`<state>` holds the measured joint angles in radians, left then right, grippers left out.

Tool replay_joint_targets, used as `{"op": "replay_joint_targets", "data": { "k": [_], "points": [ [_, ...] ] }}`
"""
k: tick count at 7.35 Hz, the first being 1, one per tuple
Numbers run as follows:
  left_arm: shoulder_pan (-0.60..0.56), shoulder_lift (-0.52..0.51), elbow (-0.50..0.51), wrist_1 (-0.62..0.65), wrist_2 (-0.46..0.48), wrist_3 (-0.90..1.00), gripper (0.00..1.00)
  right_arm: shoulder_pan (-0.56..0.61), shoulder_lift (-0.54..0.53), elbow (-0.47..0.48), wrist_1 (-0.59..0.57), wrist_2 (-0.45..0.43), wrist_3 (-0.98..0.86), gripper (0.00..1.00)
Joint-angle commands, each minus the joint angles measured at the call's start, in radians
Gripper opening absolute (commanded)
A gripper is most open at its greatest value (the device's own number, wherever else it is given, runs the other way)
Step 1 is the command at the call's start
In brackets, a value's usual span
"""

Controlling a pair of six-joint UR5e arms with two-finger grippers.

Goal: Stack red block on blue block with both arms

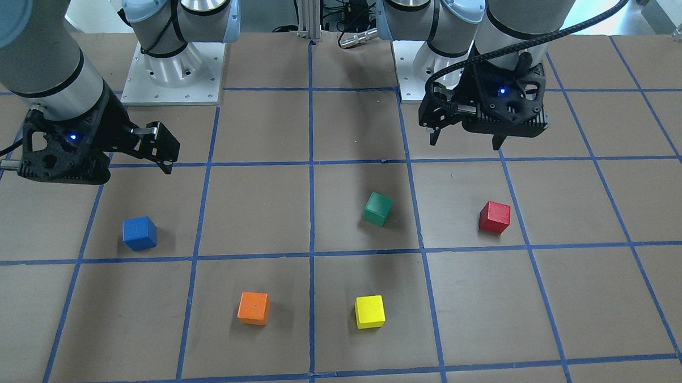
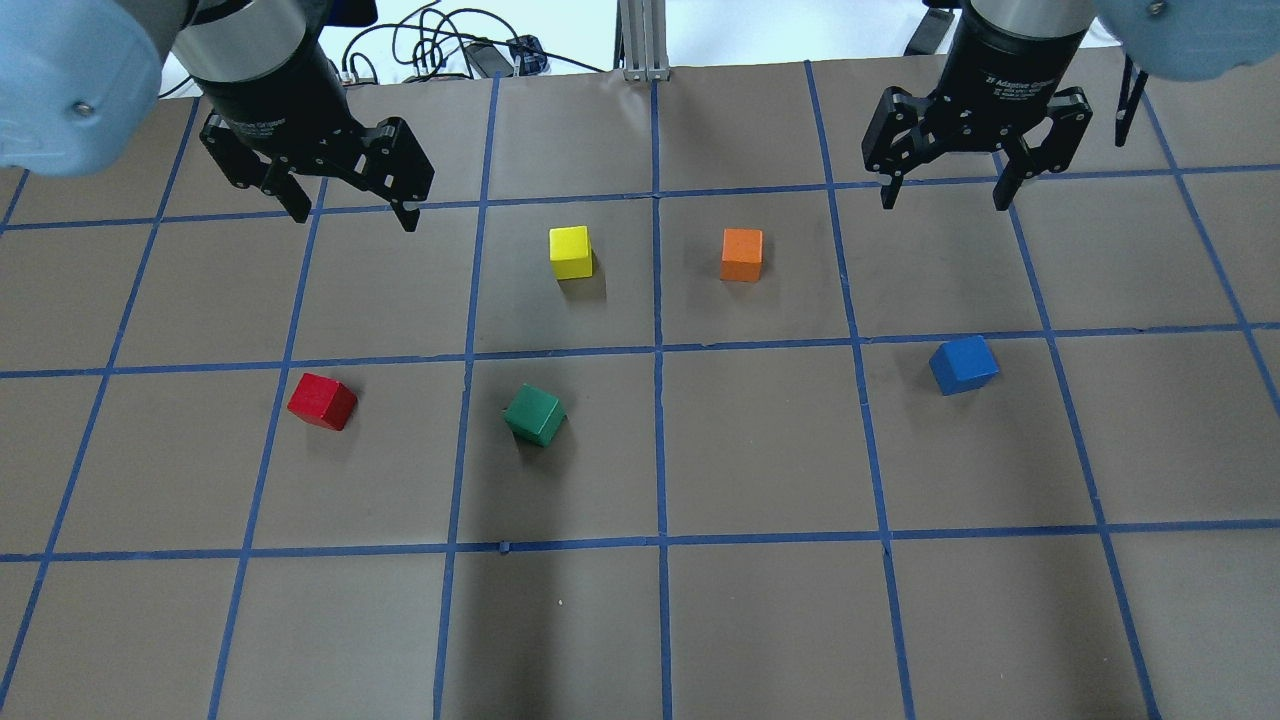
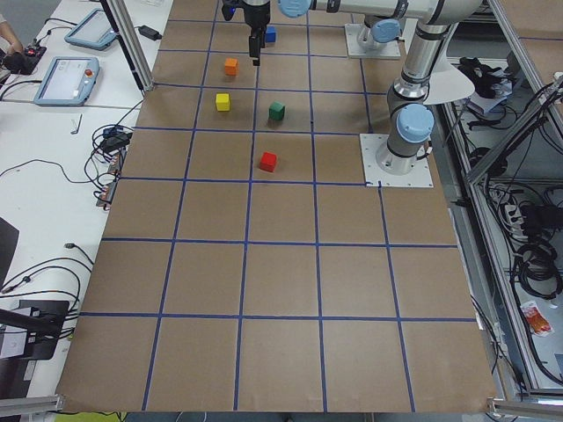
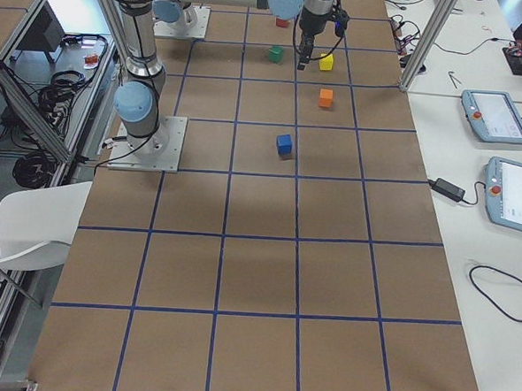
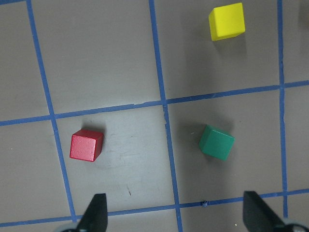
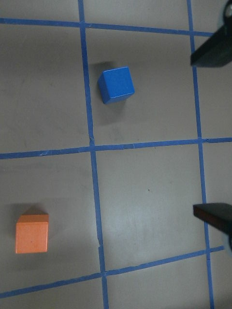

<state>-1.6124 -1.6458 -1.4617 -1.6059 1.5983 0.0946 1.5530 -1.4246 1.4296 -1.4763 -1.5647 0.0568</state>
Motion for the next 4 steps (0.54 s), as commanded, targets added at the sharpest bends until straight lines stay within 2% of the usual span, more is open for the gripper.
{"op": "replay_joint_targets", "data": {
  "k": [1, 4],
  "points": [
    [-0.004, 0.003, 0.007, 0.029, 0.003, 0.01, 1.0, -0.001, -0.005, 0.0, 0.002, 0.0, 0.001, 1.0],
    [-0.004, 0.007, -0.002, 0.04, 0.005, 0.008, 1.0, -0.001, -0.008, -0.001, 0.001, 0.0, 0.001, 1.0]
  ]
}}
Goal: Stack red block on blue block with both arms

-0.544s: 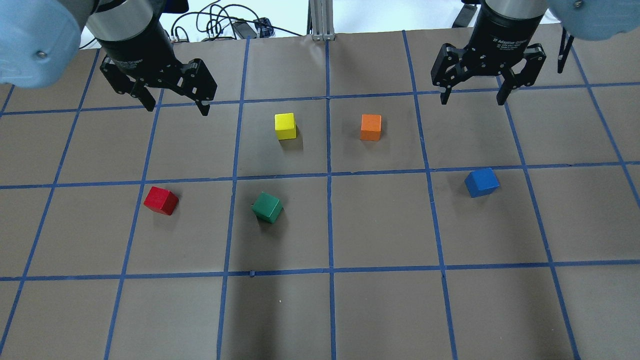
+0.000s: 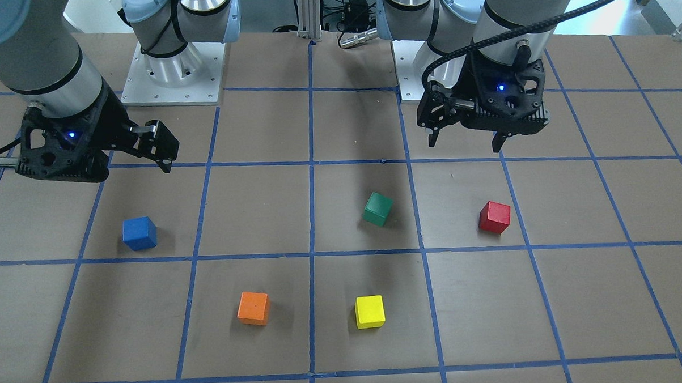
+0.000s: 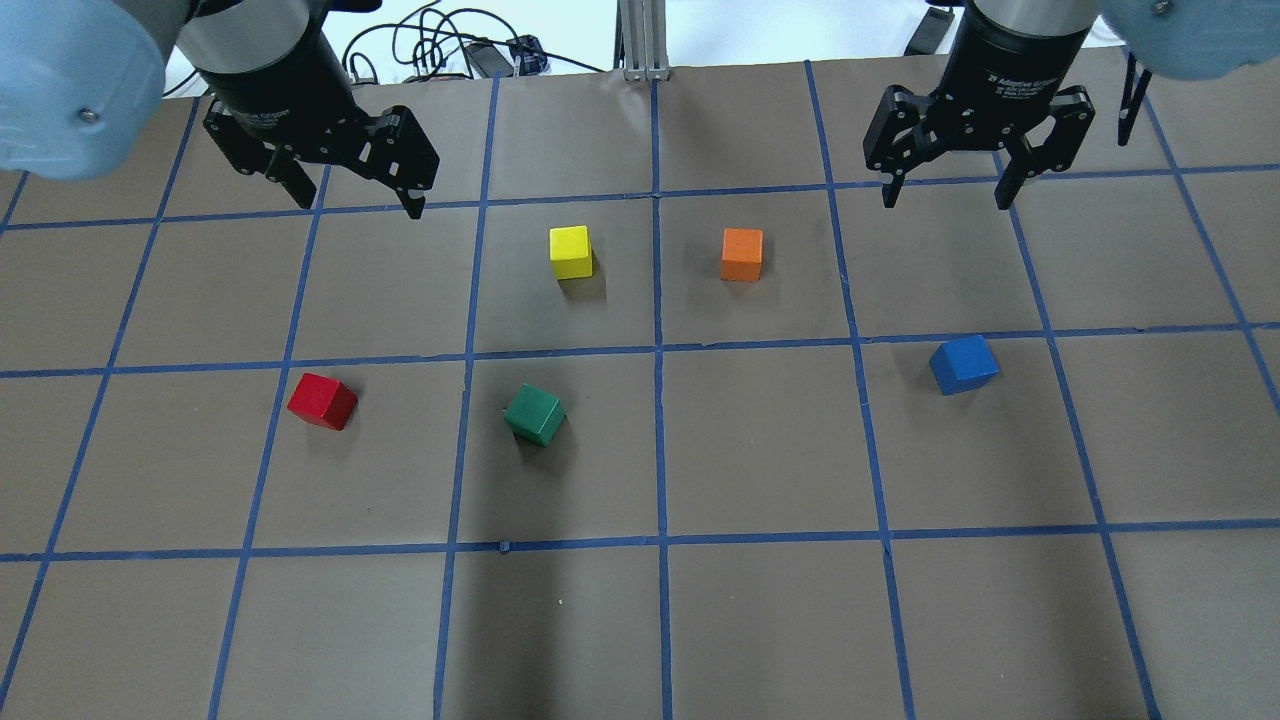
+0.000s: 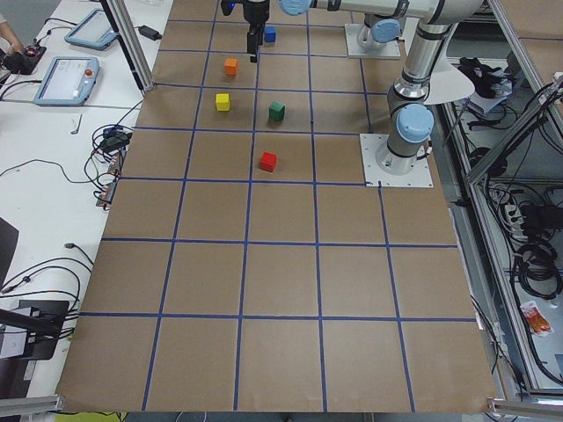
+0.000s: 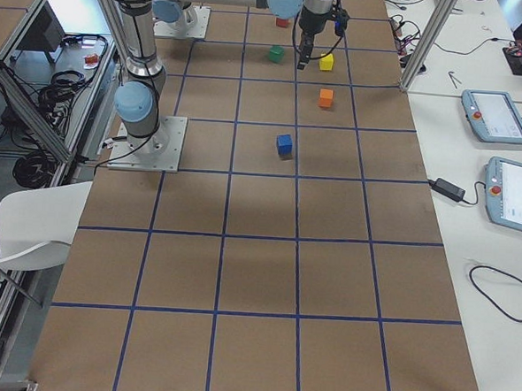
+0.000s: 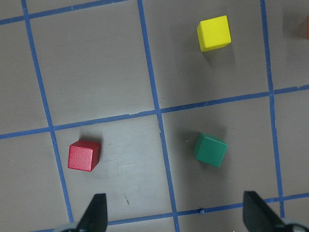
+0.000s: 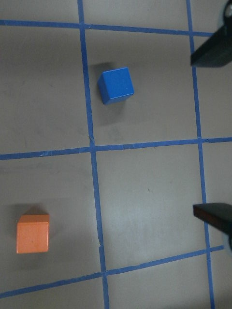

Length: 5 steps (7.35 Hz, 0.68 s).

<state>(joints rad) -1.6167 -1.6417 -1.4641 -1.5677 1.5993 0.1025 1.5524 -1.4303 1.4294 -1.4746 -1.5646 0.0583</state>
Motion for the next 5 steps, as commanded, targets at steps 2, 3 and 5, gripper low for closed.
{"op": "replay_joint_targets", "data": {
  "k": [2, 3, 5],
  "points": [
    [0.011, -0.01, -0.008, 0.0, -0.004, 0.002, 1.0, 0.0, -0.015, 0.0, -0.001, -0.002, 0.0, 1.0],
    [0.02, -0.027, -0.007, 0.0, -0.009, 0.002, 1.0, 0.0, -0.015, 0.0, -0.004, 0.0, 0.0, 1.0],
    [0.111, -0.082, -0.03, 0.001, -0.013, 0.066, 1.0, 0.0, -0.016, 0.0, -0.003, 0.0, 0.0, 1.0]
  ]
}}
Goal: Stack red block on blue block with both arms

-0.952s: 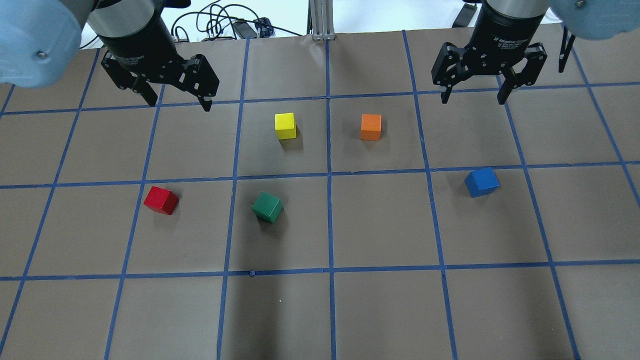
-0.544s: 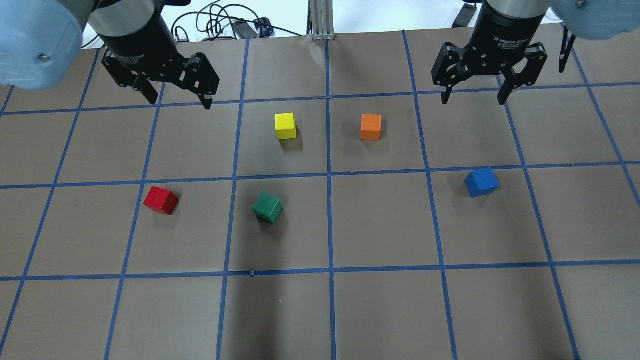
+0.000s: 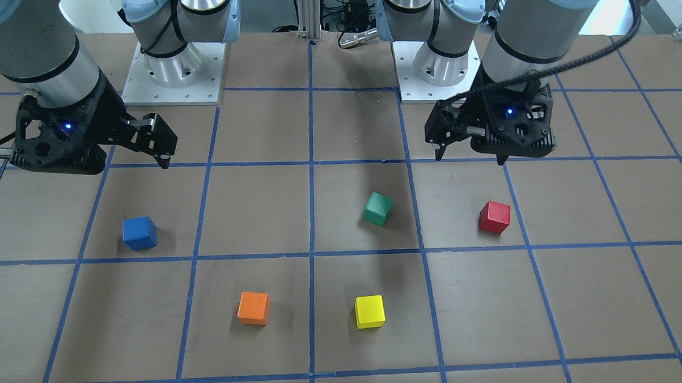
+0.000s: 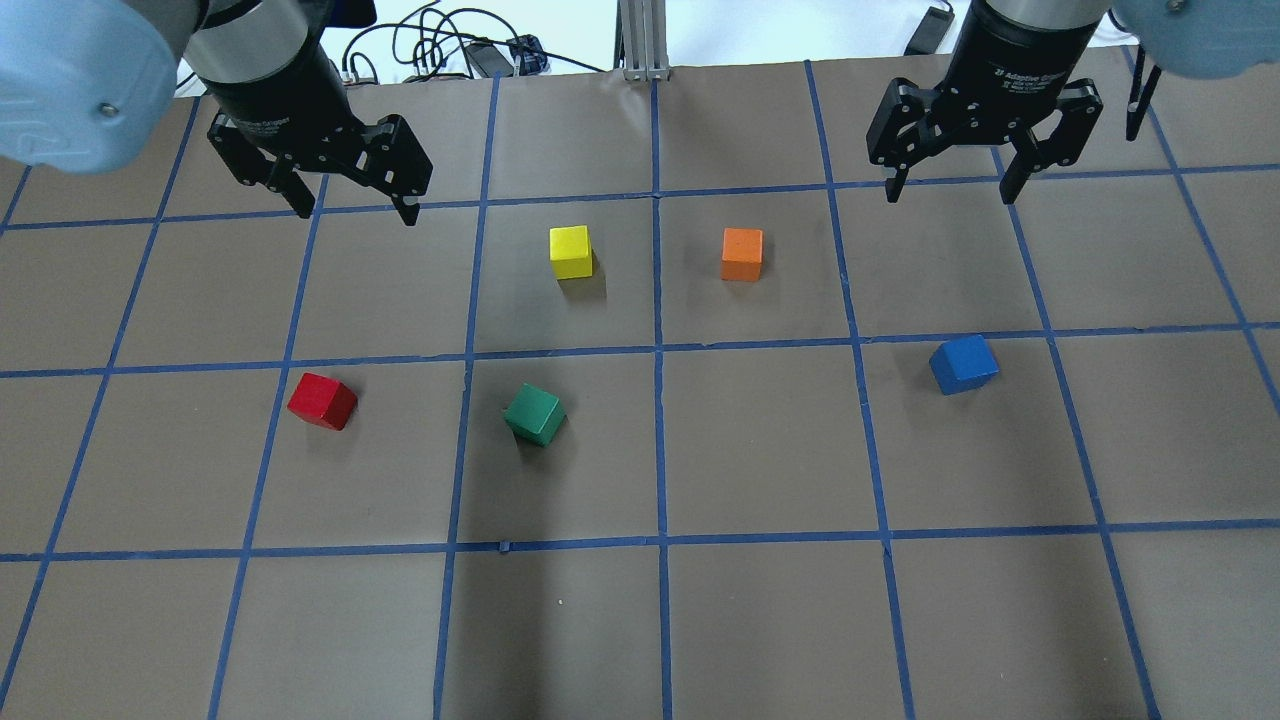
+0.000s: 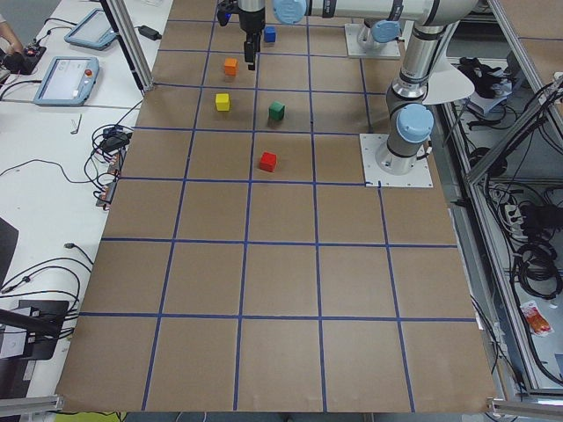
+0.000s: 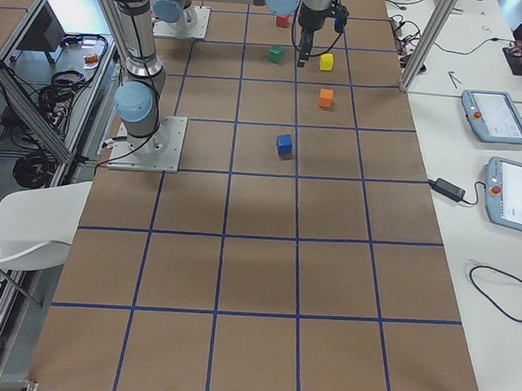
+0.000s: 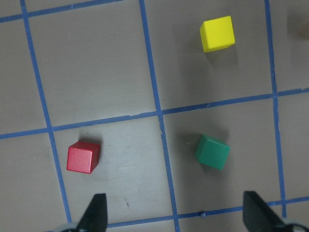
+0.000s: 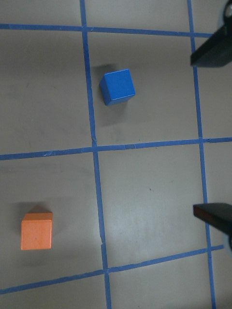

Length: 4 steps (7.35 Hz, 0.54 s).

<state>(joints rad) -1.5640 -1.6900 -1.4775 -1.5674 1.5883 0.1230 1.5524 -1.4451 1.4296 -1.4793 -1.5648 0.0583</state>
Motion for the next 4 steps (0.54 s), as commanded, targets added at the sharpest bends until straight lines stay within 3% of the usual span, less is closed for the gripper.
{"op": "replay_joint_targets", "data": {
  "k": [1, 2, 4],
  "points": [
    [0.12, -0.057, -0.045, 0.001, 0.004, 0.146, 1.0, 0.0, -0.003, 0.0, 0.002, 0.0, 0.0, 1.0],
    [0.192, -0.08, -0.099, 0.007, 0.004, 0.281, 1.0, 0.0, -0.003, 0.0, 0.004, -0.001, 0.0, 1.0],
    [0.272, -0.085, -0.26, 0.209, 0.007, 0.381, 1.0, 0.0, -0.003, 0.0, 0.001, -0.001, 0.0, 1.0]
  ]
}}
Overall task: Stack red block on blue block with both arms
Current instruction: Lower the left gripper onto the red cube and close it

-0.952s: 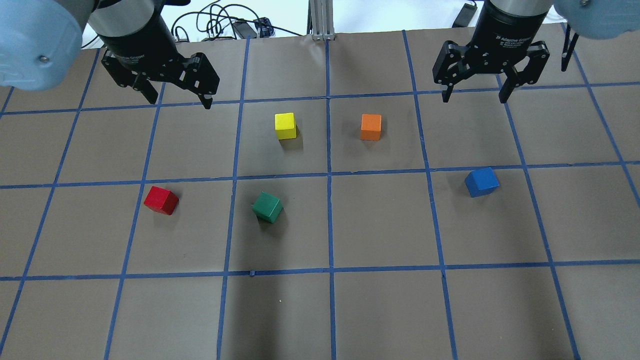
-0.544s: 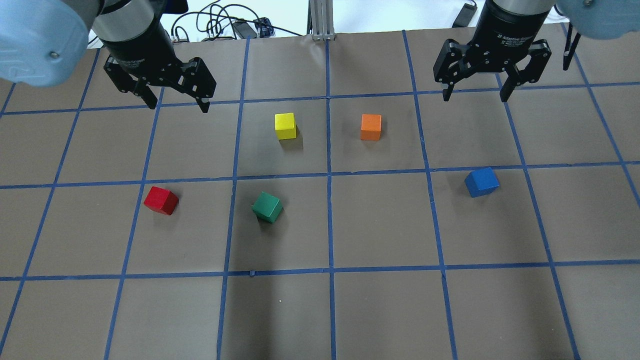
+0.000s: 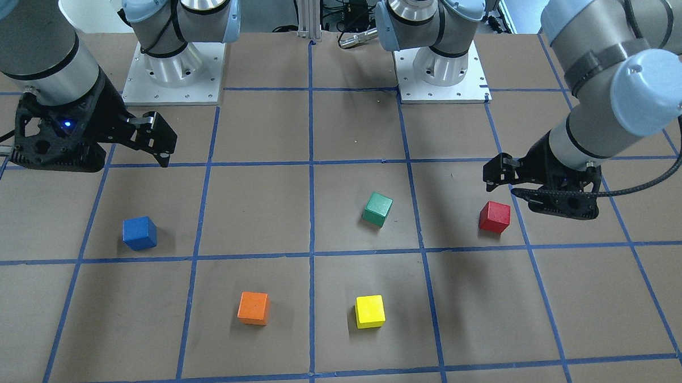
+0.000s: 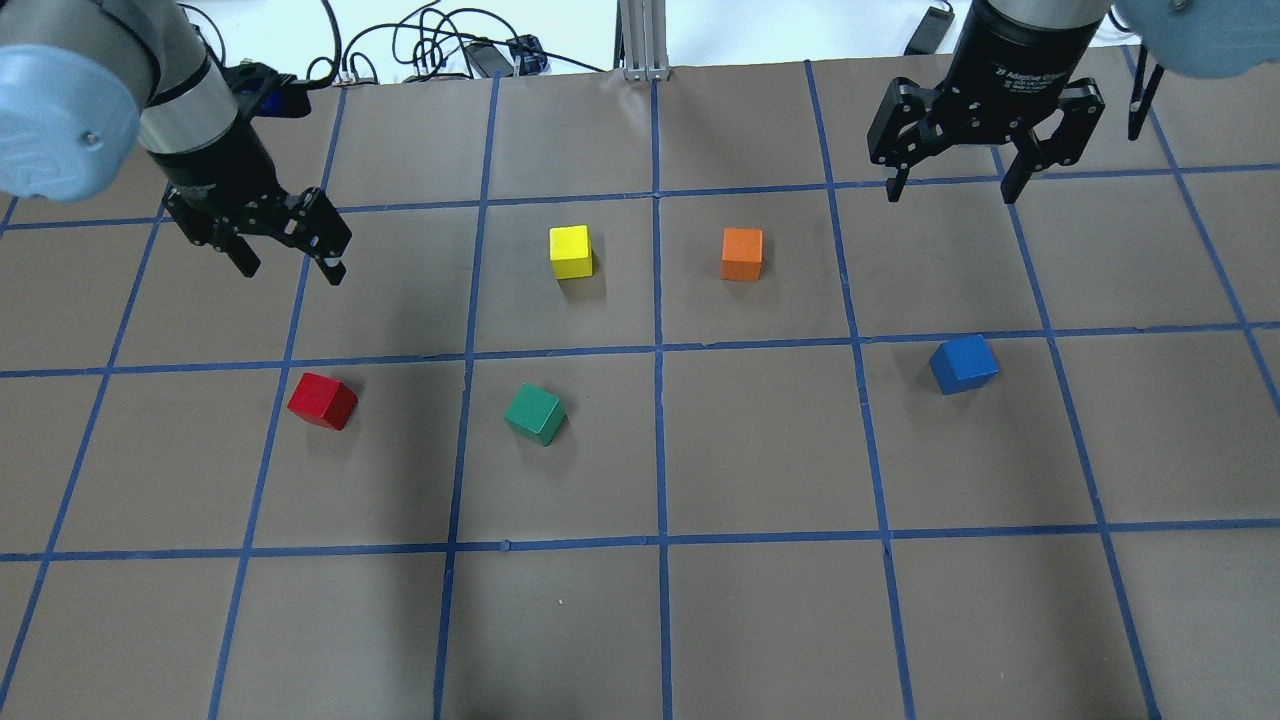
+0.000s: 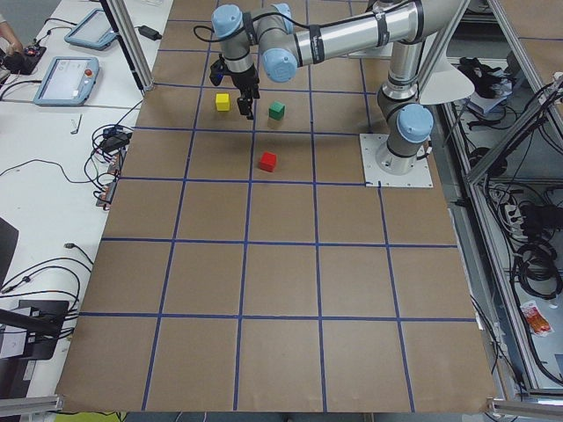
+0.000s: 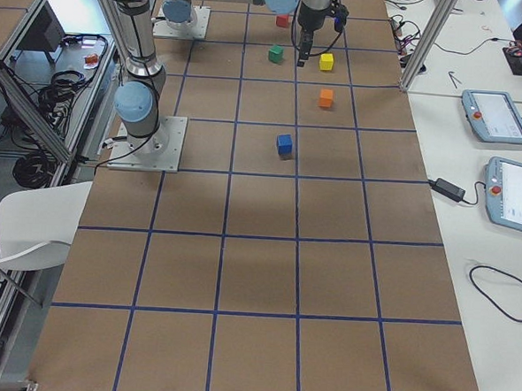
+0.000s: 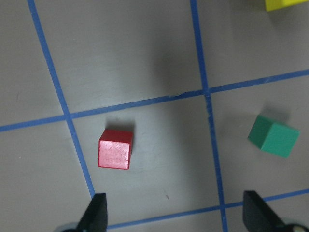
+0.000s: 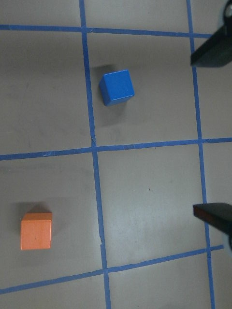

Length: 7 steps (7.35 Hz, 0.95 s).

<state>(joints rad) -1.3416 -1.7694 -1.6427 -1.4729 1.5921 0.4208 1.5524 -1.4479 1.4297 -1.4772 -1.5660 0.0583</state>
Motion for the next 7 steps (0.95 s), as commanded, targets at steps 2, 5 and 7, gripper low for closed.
{"op": "replay_joint_targets", "data": {
  "k": [2, 5, 7],
  "points": [
    [0.062, -0.025, -0.251, 0.367, 0.005, 0.17, 1.0, 0.0, 0.0, 0.0, -0.006, 0.0, -0.002, 1.0],
    [0.065, -0.062, -0.381, 0.609, 0.014, 0.177, 1.0, 0.0, 0.0, 0.0, -0.015, 0.0, 0.0, 1.0],
    [0.065, -0.082, -0.396, 0.609, 0.012, 0.176, 1.0, 0.0, -0.002, 0.0, -0.015, 0.0, -0.002, 1.0]
  ]
}}
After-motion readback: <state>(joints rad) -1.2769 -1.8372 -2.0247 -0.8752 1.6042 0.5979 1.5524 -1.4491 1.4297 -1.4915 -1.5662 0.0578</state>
